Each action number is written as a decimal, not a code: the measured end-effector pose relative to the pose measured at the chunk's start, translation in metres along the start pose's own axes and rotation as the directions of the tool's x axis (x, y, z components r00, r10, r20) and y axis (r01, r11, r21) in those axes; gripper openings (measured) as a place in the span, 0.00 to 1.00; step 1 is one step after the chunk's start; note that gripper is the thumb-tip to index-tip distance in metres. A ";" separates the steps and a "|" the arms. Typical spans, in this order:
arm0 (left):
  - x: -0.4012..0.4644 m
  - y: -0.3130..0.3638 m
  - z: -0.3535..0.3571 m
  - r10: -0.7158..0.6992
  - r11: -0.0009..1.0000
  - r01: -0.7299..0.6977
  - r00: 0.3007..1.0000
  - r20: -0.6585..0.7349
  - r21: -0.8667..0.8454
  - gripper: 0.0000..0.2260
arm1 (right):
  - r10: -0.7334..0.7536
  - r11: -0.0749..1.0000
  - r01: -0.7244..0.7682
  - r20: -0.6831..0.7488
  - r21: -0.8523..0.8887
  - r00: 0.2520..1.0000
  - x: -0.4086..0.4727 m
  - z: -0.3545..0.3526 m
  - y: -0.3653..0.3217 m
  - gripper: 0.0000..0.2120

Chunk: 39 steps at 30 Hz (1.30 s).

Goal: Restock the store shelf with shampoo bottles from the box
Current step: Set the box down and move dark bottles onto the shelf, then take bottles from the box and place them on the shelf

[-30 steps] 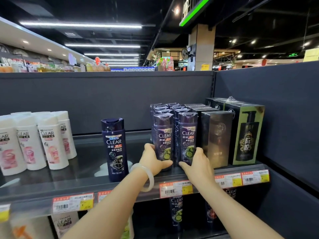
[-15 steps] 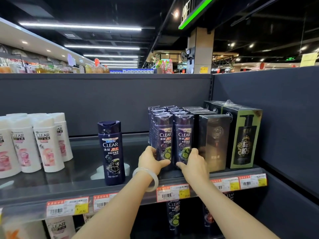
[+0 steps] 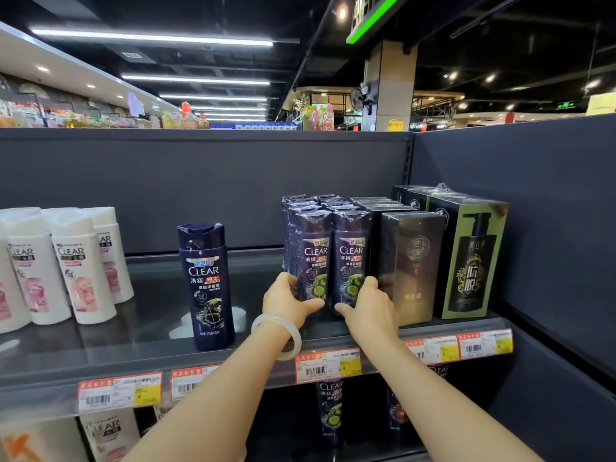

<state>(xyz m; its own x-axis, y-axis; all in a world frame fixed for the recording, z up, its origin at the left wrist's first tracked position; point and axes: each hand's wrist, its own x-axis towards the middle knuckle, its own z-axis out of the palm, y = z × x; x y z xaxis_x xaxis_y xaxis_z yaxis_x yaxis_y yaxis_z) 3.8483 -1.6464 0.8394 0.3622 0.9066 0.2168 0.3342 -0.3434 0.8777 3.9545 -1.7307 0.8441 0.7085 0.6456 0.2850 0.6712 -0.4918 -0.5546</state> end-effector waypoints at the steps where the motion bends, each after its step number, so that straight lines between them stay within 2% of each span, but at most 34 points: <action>1: 0.000 0.000 0.000 0.001 1.000 -0.001 1.000 -0.003 -0.003 0.19 | -0.004 1.000 0.004 -0.004 -0.004 1.000 0.000 0.000 0.000 0.20; 9: 0.000 -0.002 0.002 0.001 1.000 -0.001 1.000 -0.023 -0.005 0.20 | -0.032 0.999 0.032 -0.022 0.011 0.999 -0.002 0.001 0.003 0.21; 16: -0.009 0.000 -0.003 -0.010 1.000 0.010 0.998 -0.059 -0.006 0.28 | -0.039 0.995 0.037 0.020 0.095 0.999 -0.011 -0.015 0.005 0.18; 18: -0.014 0.002 -0.007 0.009 1.000 -0.008 0.998 -0.065 0.009 0.29 | -0.087 0.989 0.085 0.018 0.118 0.996 -0.017 -0.023 0.005 0.21; 22: -0.038 0.004 -0.012 0.159 0.986 -0.153 0.980 -0.117 0.064 0.25 | -0.293 0.947 0.292 -0.013 0.135 0.956 -0.038 -0.027 0.002 0.23; 26: -0.083 -0.017 -0.016 0.432 0.901 -0.407 0.877 -0.212 0.152 0.19 | -0.482 0.857 0.477 -0.028 0.194 0.876 -0.067 -0.007 -0.007 0.20; 29: -0.115 -0.044 -0.031 0.511 0.847 -0.443 0.831 -0.221 0.292 0.17 | -0.569 0.805 0.551 0.022 0.221 0.822 -0.090 0.015 -0.017 0.18; 32: -0.146 -0.077 -0.061 0.438 0.849 -0.336 0.879 -0.188 0.408 0.17 | -0.644 0.763 0.622 0.134 0.177 0.753 -0.120 0.040 -0.035 0.15; 35: -0.181 -0.116 -0.103 0.272 0.806 -0.166 0.956 -0.106 0.569 0.21 | -0.716 0.673 0.735 0.315 0.075 0.623 -0.159 0.066 -0.056 0.14; 37: -0.210 -0.145 -0.135 0.089 0.682 -0.001 0.993 -0.082 0.731 0.24 | -0.730 0.595 0.803 0.439 0.031 0.524 -0.191 0.086 -0.074 0.16; 39: -0.246 -0.169 -0.170 -0.167 0.522 0.200 0.977 -0.130 0.829 0.27 | -0.709 0.542 0.840 0.545 0.014 0.448 -0.229 0.108 -0.094 0.16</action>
<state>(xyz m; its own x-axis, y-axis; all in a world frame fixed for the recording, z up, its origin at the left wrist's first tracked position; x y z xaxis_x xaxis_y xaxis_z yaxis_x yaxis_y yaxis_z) 3.5544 -1.7691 0.7103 0.1848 0.9753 0.1210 0.9684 -0.2017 0.1467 3.7050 -1.7692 0.7466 -0.2775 0.9561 0.0946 0.9559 0.2846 -0.0721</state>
